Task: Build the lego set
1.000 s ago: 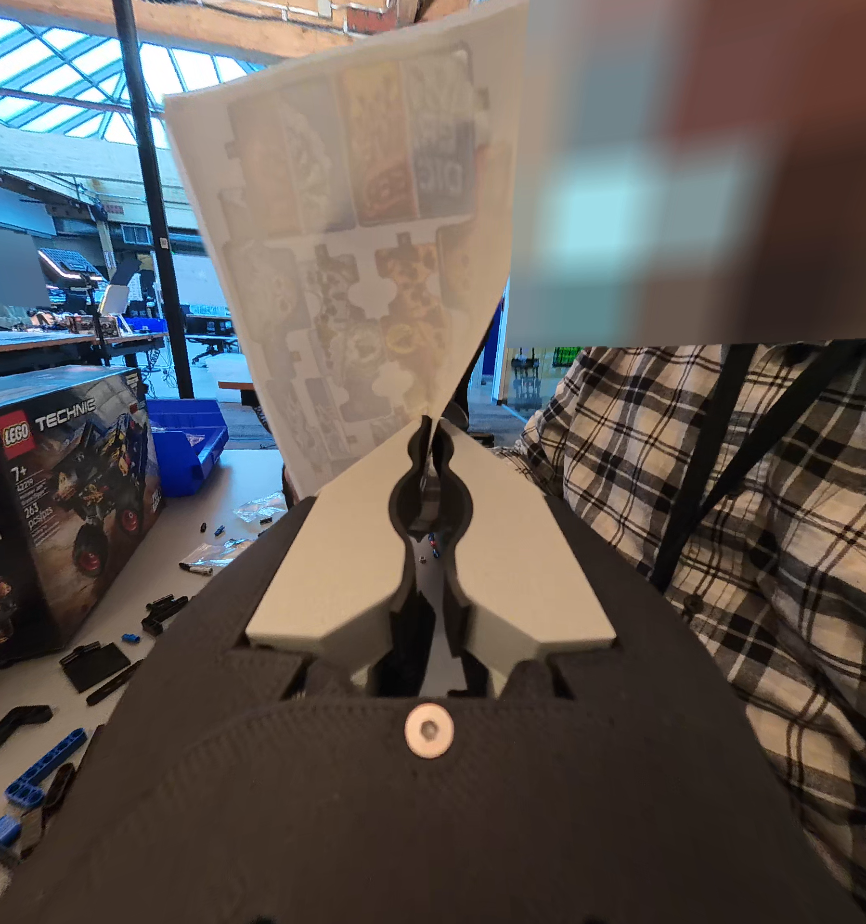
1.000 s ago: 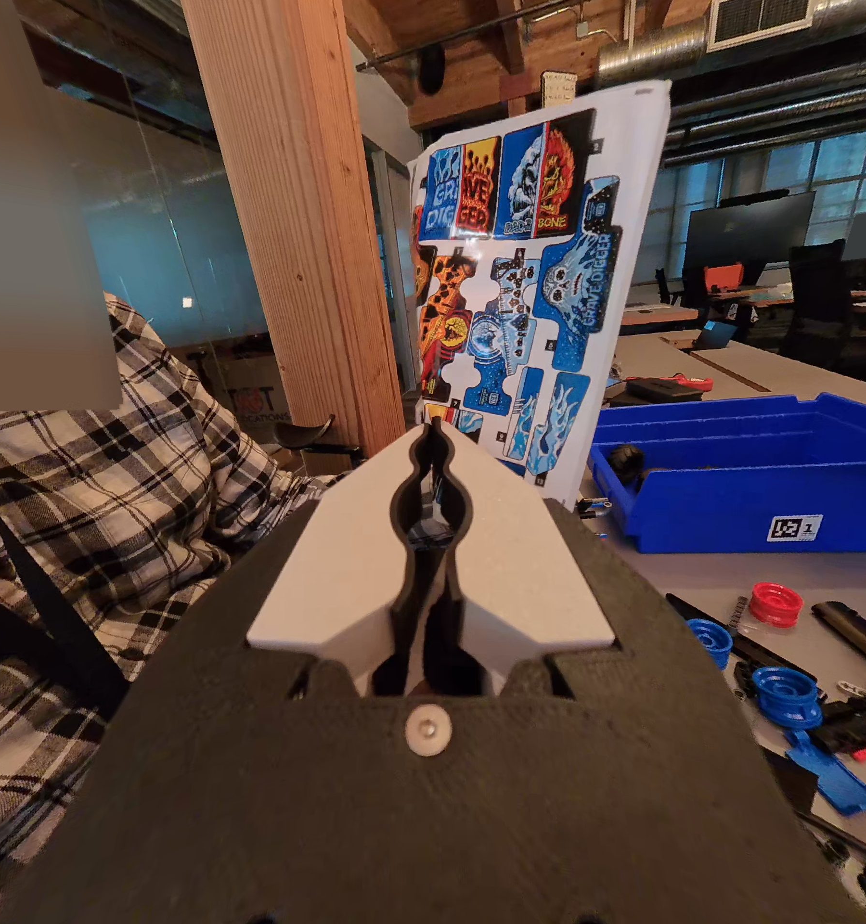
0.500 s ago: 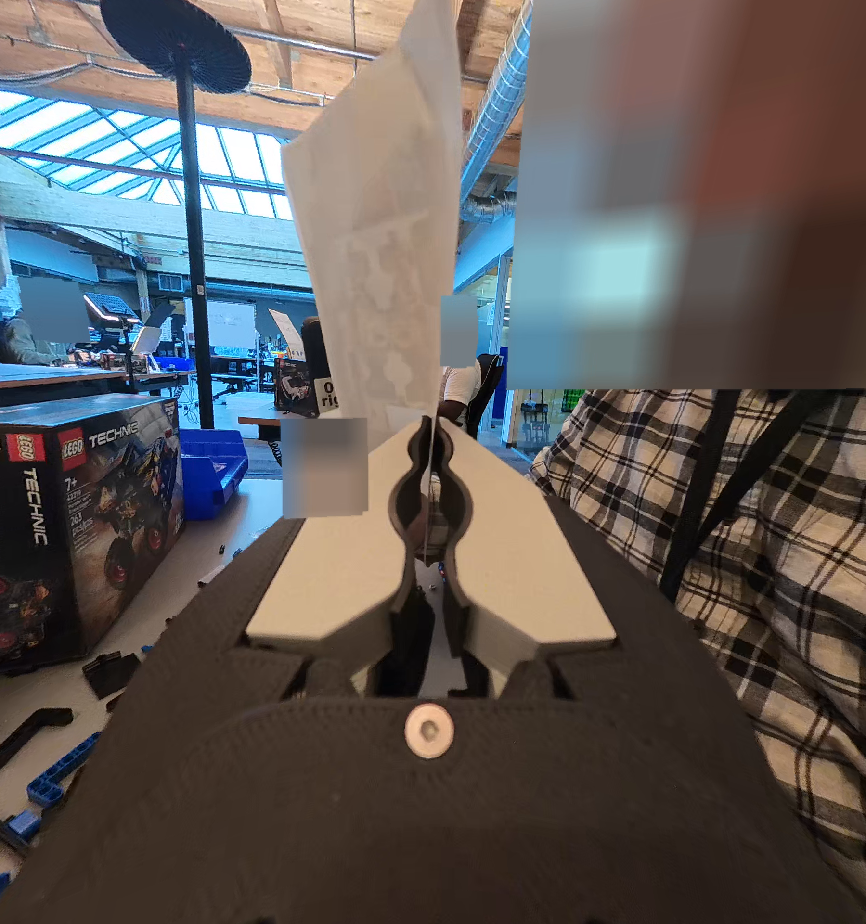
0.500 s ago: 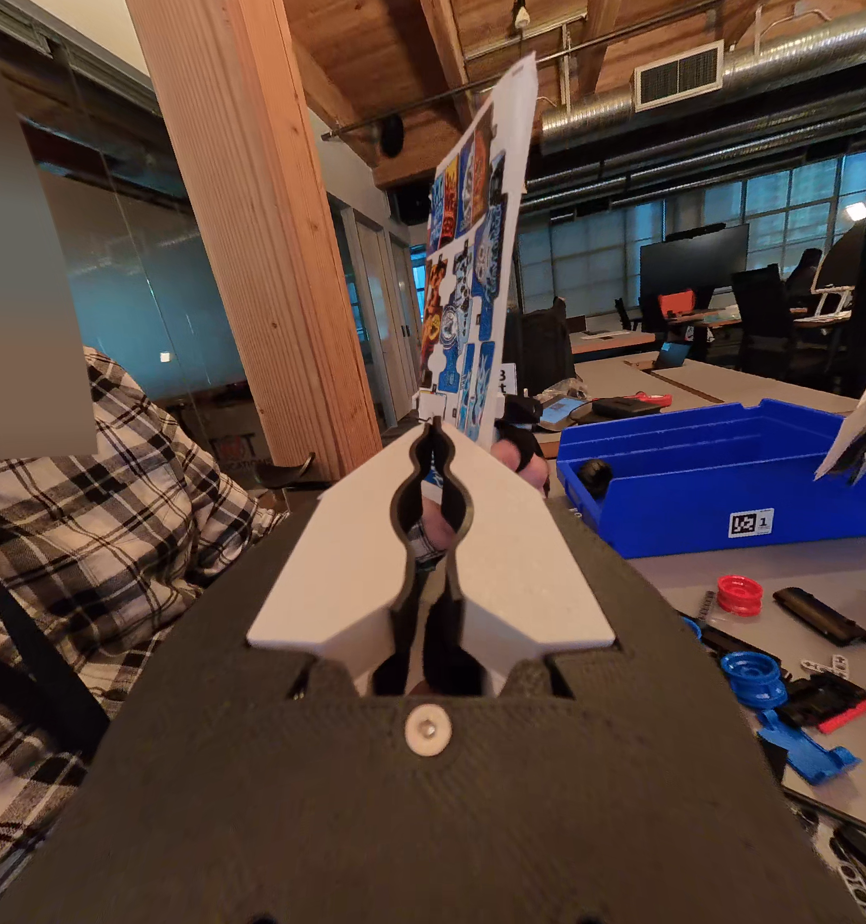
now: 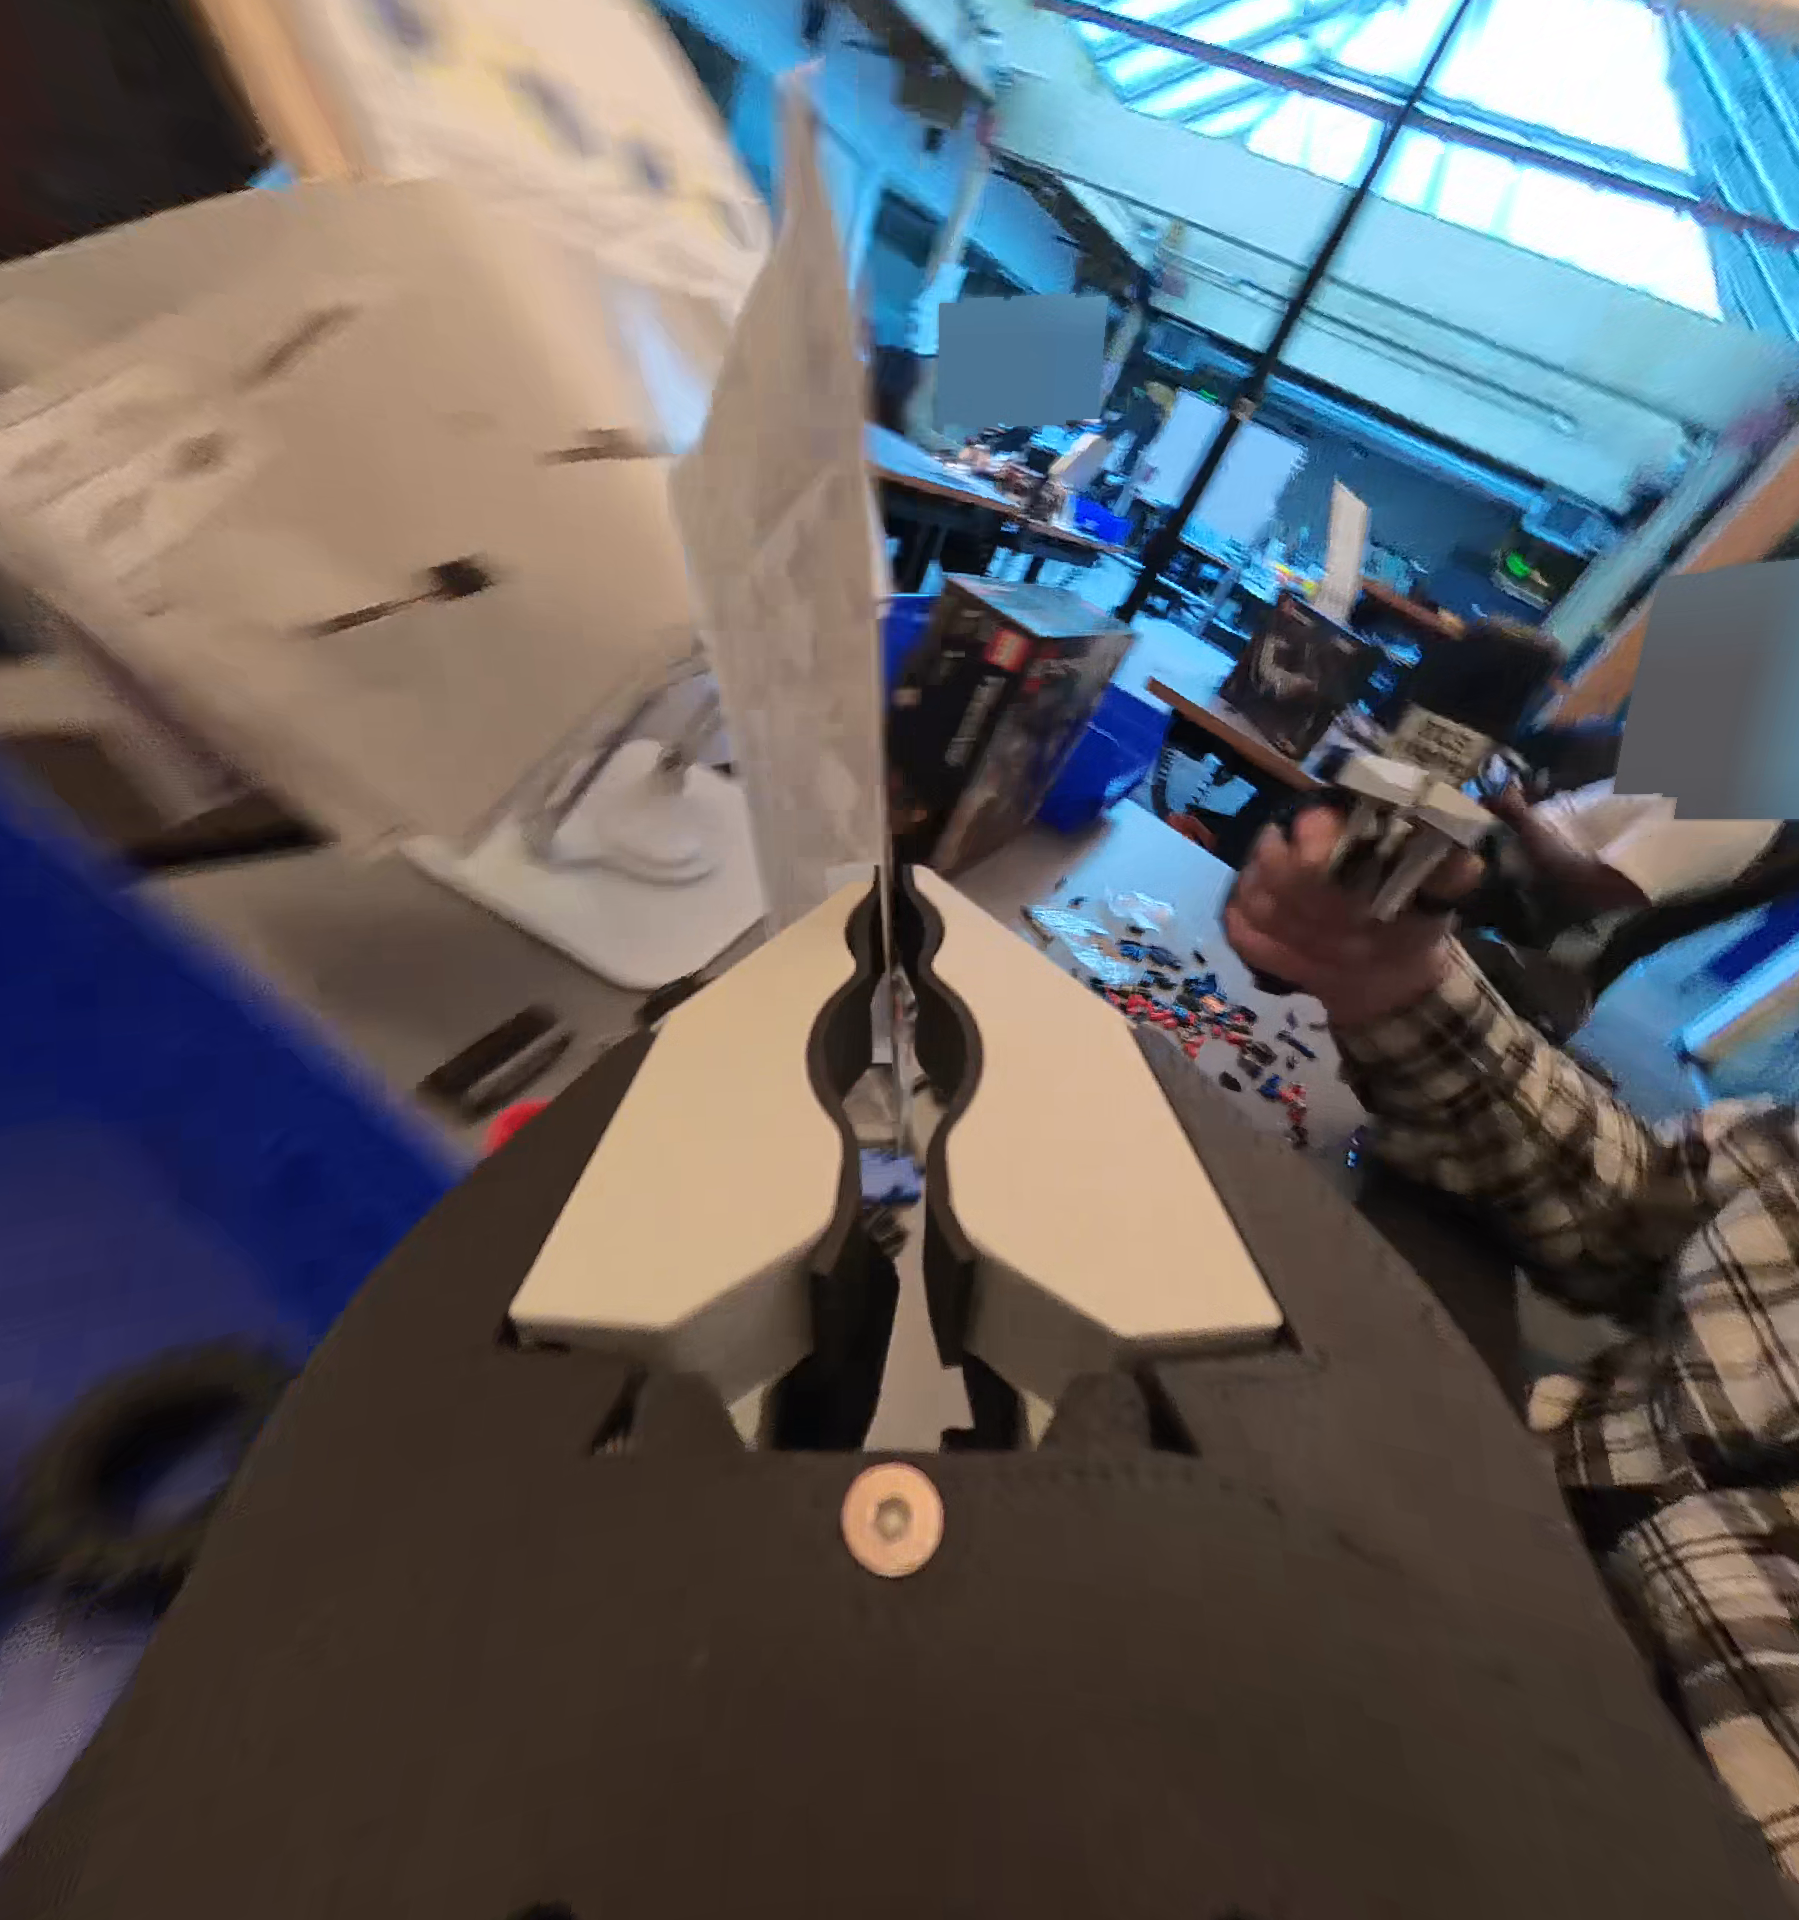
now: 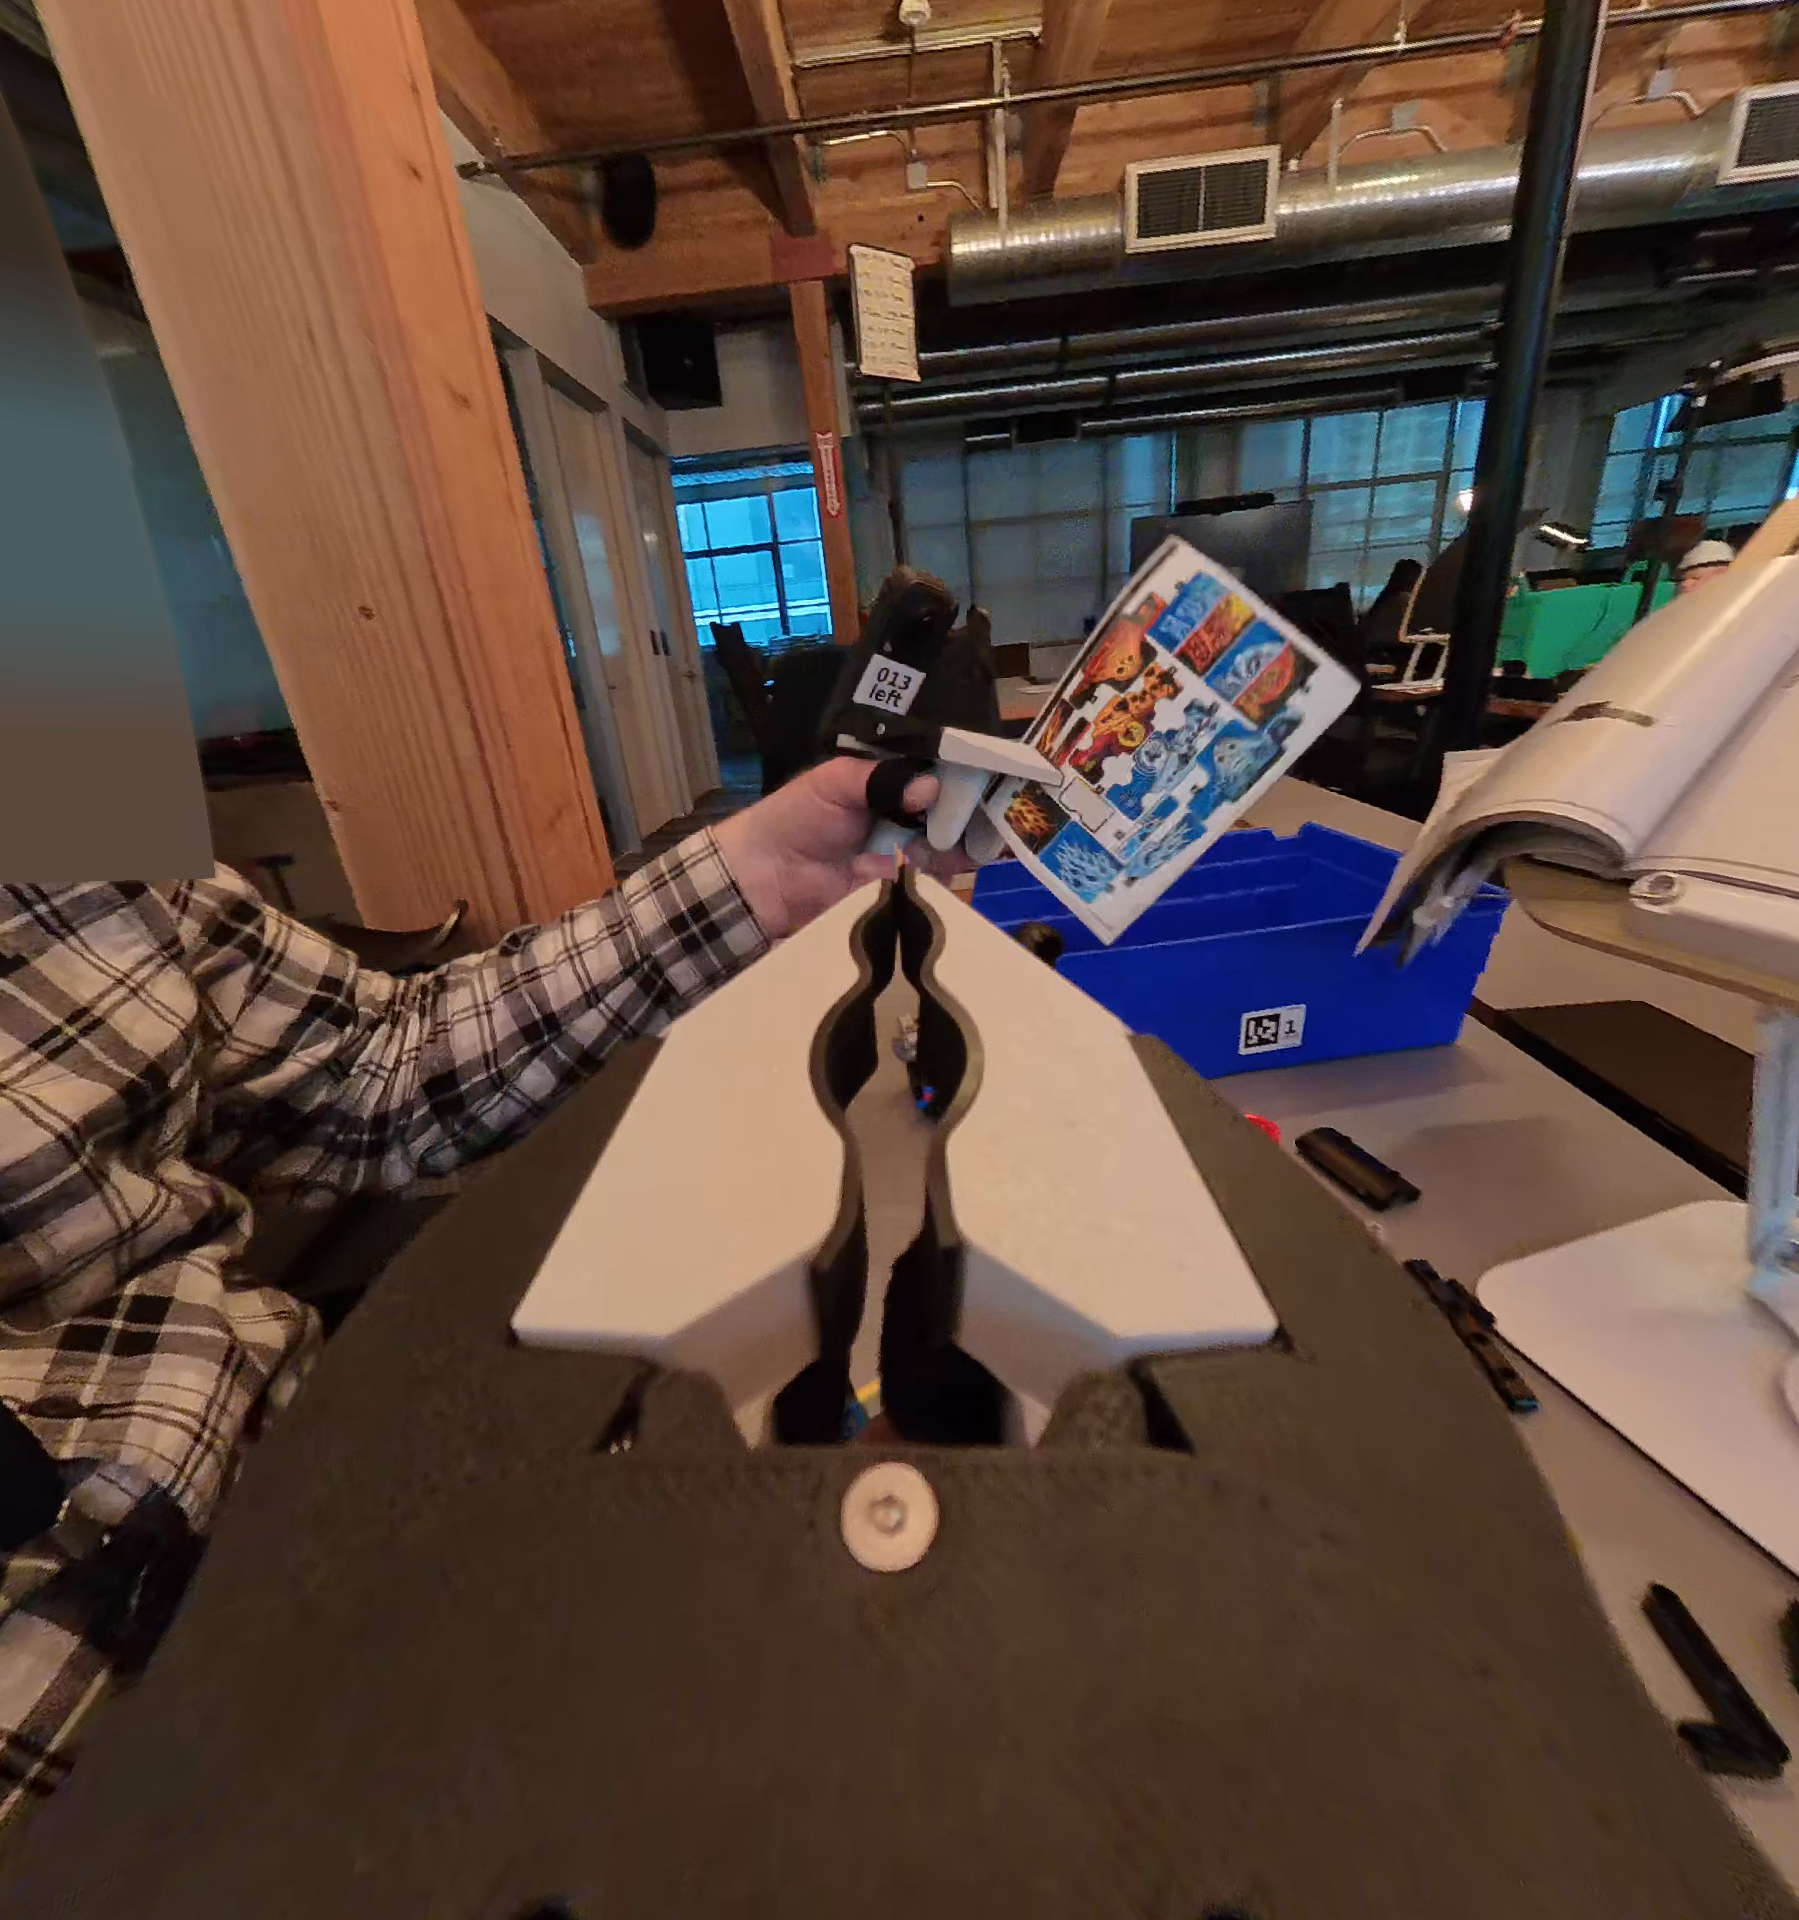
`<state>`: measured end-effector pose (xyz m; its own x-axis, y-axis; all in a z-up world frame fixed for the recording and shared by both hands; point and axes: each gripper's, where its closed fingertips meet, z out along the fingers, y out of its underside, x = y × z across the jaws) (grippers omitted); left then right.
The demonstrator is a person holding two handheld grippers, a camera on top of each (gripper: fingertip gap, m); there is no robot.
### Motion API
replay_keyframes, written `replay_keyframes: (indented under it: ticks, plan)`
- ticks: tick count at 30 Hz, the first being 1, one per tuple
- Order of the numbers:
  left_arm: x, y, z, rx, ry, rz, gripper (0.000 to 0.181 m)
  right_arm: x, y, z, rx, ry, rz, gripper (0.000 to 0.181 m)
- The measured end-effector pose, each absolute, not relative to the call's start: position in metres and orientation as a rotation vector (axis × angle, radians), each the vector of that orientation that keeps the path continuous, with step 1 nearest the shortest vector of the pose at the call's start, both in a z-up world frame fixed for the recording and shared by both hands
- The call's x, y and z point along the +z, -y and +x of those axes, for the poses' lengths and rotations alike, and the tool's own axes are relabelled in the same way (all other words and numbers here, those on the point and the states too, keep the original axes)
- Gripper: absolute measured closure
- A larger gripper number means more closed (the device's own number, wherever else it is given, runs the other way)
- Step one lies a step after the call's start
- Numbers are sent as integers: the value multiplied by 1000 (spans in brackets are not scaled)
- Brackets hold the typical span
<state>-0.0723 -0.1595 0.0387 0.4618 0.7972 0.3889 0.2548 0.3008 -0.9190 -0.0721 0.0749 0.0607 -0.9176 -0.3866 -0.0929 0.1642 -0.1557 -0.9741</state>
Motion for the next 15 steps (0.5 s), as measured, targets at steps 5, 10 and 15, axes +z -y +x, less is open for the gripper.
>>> replay_keyframes:
  ticks: [5, 10, 15]
  plan:
    - [9, 230, -78, 561, 1327, -1219, 176, 50, -73, -80, -2127, -1843, -236, 181]
    - [-7, 263, -75, 732, 1488, -1229, 146, 37, -68, -84, -2115, -1951, -245, 181]
    - [22, 244, -56, 1084, 1442, -1415, 140, 20, -64, -84, -2081, -2075, -279, 181]
